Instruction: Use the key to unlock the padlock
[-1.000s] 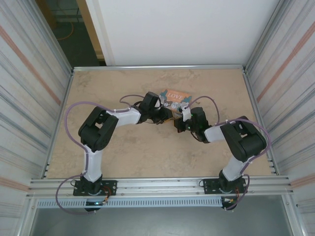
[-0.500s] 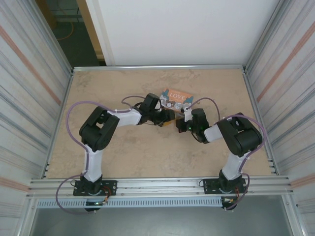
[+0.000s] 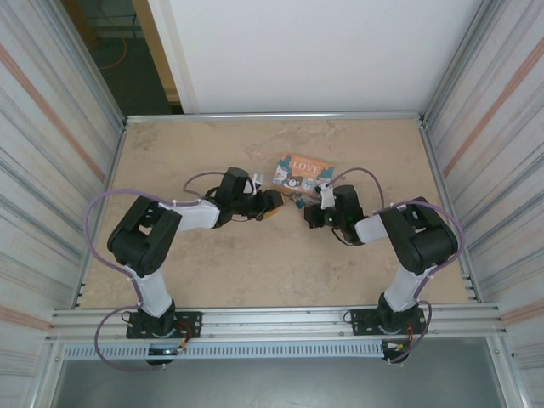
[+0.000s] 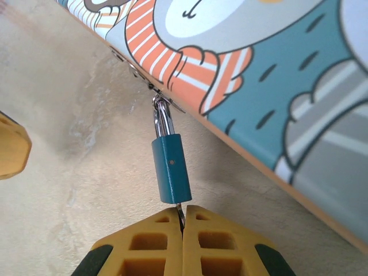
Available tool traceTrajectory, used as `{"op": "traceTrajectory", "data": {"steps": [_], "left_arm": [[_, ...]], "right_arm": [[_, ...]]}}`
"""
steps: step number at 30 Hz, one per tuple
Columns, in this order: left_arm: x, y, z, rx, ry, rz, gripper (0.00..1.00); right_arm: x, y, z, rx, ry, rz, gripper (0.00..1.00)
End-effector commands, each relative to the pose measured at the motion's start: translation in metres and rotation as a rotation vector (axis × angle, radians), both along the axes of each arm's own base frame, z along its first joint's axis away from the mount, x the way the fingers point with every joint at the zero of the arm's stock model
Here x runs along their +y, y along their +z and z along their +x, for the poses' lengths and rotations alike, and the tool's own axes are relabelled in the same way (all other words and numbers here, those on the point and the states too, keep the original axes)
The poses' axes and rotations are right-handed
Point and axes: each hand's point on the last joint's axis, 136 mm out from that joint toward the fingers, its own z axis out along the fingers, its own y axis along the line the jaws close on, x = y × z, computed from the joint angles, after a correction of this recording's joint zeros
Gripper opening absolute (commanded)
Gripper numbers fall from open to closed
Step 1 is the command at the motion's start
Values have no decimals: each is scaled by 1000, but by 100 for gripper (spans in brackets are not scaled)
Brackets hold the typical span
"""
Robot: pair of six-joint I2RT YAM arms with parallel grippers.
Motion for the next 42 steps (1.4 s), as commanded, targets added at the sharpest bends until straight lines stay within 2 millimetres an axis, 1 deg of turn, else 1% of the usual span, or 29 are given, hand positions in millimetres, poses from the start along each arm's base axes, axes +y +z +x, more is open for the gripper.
{"op": "traceTrajectory", "data": {"steps": [1, 7, 16, 28, 36, 42], "left_arm": [[-3, 32, 12, -107, 40, -109, 50], [-4, 36, 14, -118, 76, -192, 48], [-5, 25, 15, -75, 107, -240, 47], [-18, 12, 14, -22, 98, -267, 46], [-30, 4, 14, 1, 73, -272, 46], [-33, -1, 16, 9, 68, -269, 45]], "right_arm": [[8, 18, -2, 65, 15, 77, 0], [3, 32, 1, 144, -11, 138, 0], [6, 41, -2, 268, -37, 195, 0], [6, 38, -3, 367, -119, 244, 0], [10, 38, -3, 385, -133, 256, 0], [12, 38, -4, 386, -136, 254, 0]]}}
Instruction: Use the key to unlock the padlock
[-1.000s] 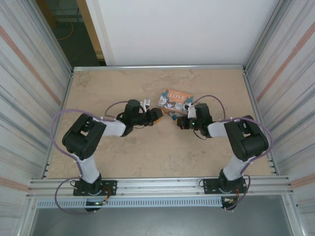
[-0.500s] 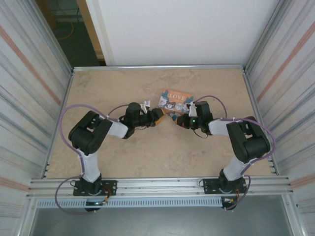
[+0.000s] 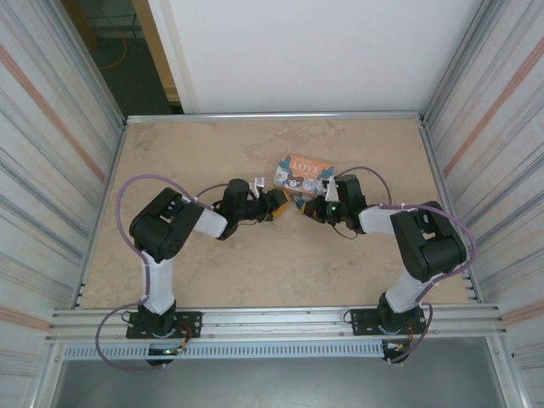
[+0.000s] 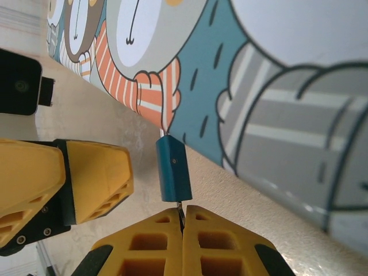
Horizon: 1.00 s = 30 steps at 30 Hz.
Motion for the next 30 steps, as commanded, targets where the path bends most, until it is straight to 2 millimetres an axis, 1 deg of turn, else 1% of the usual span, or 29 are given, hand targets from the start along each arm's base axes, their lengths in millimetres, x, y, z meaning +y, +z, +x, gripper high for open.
{"op": "traceTrajectory", "data": {"steps": [1, 11, 22, 28, 29, 30], "left_arm": [[-9, 7, 2, -22, -27, -33, 45], [-19, 7, 6, -24, -47, -48, 44], [-24, -5, 7, 11, -46, -36, 45], [-30, -1, 7, 4, -55, -46, 44], [-30, -10, 7, 19, -52, -36, 44], [-30, -13, 8, 24, -51, -32, 44]], "right_arm": [[7, 20, 6, -31, -2, 27, 0], [10, 22, 5, -8, -15, 45, 0], [13, 25, 6, -2, -17, 51, 0], [14, 26, 6, 8, -25, 60, 0], [15, 26, 6, 10, -24, 60, 0], [15, 27, 6, 11, -26, 64, 0]]}}
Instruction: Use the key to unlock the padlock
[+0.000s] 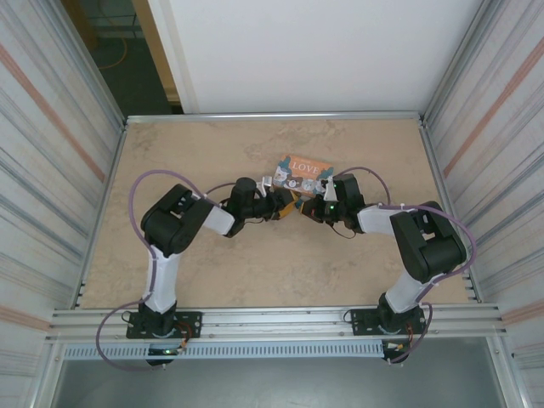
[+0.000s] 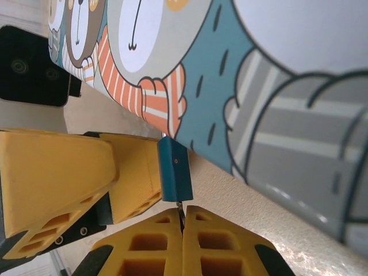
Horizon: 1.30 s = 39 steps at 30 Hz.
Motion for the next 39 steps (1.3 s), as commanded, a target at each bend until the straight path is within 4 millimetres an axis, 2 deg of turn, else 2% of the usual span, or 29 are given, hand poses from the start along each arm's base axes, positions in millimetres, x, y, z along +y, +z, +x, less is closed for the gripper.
{"op": "traceTrajectory", "data": {"steps": [1, 21, 30, 35, 36, 39], "left_arm": [[-8, -5, 1, 12, -15, -8, 44], [-17, -5, 4, 22, -22, -22, 32], [-18, 0, 6, 8, -20, -25, 20], [-15, 7, 6, -14, -12, -7, 12], [-13, 3, 5, -9, -10, 7, 11], [-8, 16, 5, -28, 4, 16, 7]], "right_arm": [[9, 24, 7, -34, -1, 42, 0], [15, 31, 8, -15, -11, 88, 0], [18, 35, 9, -6, -23, 137, 0], [15, 37, 9, -6, -35, 145, 5], [13, 37, 9, -10, -39, 143, 7], [6, 37, 6, -17, -48, 125, 14]]}}
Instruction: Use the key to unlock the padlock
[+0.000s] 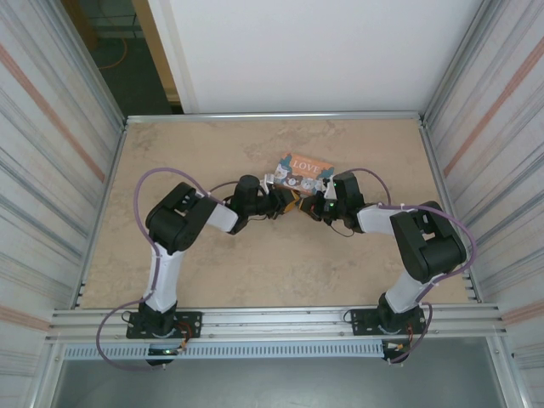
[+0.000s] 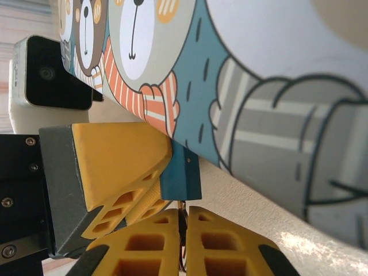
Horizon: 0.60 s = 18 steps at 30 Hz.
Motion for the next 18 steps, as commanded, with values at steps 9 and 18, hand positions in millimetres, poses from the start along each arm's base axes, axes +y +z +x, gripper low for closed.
{"op": "traceTrajectory", "data": {"steps": [9, 18], "left_arm": [[9, 27, -9, 0, 15, 35, 0], [21, 31, -19, 116, 59, 72, 0]], "right_arm": [[-23, 34, -13, -154, 42, -108, 38], [-29, 77, -23, -487, 168, -323, 50]]}}
